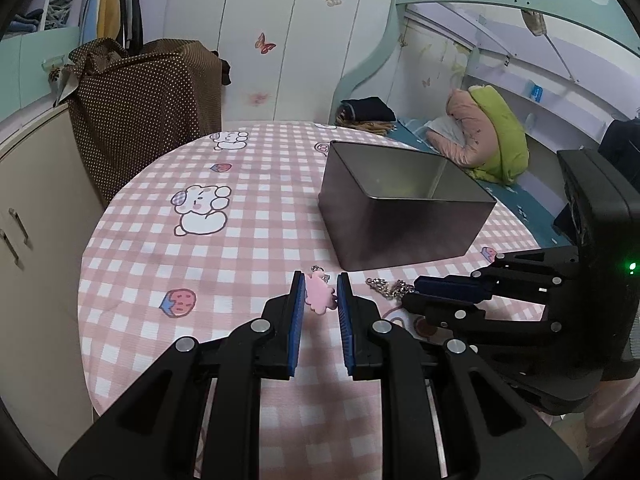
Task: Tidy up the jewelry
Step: 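Grasp the pink charm with the left tool while the right tool grasps the silver chain, then lower the keychain into the grey tin and open both tools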
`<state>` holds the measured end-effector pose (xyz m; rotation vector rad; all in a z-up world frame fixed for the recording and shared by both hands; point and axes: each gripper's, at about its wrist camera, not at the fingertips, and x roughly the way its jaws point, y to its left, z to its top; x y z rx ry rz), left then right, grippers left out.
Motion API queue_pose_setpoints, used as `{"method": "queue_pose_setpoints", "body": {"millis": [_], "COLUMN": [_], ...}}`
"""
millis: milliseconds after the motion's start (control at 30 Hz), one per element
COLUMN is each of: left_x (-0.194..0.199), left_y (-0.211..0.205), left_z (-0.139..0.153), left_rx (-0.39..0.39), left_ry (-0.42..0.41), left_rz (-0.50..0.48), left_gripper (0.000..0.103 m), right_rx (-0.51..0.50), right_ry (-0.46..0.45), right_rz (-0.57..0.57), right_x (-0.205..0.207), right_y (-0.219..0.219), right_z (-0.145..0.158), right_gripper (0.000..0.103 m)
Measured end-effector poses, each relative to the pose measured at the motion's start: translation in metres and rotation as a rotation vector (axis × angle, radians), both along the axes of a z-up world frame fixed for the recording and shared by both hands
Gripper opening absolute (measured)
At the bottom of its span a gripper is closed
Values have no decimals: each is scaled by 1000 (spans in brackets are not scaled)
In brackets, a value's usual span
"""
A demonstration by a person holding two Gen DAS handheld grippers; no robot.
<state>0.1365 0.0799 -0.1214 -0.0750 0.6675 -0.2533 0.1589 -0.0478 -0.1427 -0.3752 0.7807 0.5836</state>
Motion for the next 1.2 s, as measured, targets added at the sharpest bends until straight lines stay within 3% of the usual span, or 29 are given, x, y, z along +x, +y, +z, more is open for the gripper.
{"method": "queue_pose_setpoints", "body": {"millis": [533,600,633,667,733,800,867,900,1200], "left_x": [-5,-4,-4,-4,-4,-4,-4,-4,-6], "left_y": [-10,-11,-11,-11,-10,-10,-8,-7,-4], "left_z": [17,16,16,16,16,16,16,16,21], "left_rx": [7,7,8,8,6,3,-1,-2,-9], "left_ry": [-38,-37,-36,-36,-37,-38,-39,-39,-48], "left_rz": [-11,-12,-12,-12,-11,-10,-9,-8,0], "left_gripper": [17,17,17,17,17,17,17,17,17], "right_rx": [57,23,12,1,-29,-42,-27,-38,14], "right_ry": [-31,-36,-41,-36,-15,4,16,7,8], "right_rz": [-7,25,23,26,40,41,61,56,22], "right_x": [-5,-4,-4,-2,1,3,2,2,-2], "right_y": [-7,-1,1,3,7,9,8,9,1], "right_z": [14,15,14,13,7,4,3,3,9], "right_gripper": [15,20,29,33,33,32,15,12,10]}}
